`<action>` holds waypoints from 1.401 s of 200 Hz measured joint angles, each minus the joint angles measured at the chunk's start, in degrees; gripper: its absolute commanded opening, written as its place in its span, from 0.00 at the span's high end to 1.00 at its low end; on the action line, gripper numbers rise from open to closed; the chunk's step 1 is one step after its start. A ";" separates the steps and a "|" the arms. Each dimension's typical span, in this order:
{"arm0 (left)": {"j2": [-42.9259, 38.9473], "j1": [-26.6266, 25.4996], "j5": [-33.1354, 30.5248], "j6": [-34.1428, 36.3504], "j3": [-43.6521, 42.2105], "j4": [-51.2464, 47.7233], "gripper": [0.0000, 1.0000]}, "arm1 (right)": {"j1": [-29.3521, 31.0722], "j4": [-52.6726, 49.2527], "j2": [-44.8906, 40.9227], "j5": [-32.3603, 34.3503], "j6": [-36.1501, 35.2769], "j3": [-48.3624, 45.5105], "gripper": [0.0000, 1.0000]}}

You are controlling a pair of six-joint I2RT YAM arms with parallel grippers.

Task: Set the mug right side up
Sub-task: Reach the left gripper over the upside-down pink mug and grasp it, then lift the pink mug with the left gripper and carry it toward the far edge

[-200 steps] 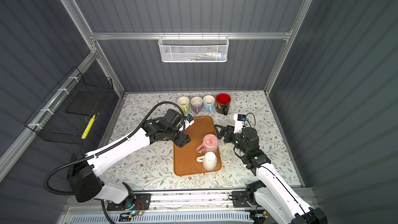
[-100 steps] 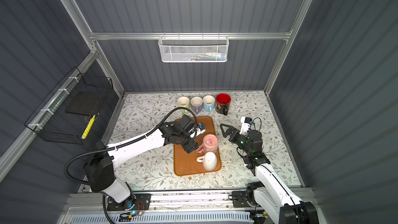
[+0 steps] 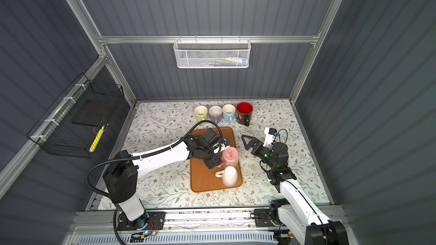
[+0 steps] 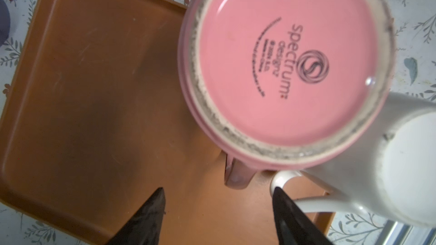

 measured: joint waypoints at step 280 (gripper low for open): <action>7.43 -1.55 1.11 1.68 5.38 0.07 0.90 | -2.91 -1.70 -1.68 1.90 2.51 -1.07 0.01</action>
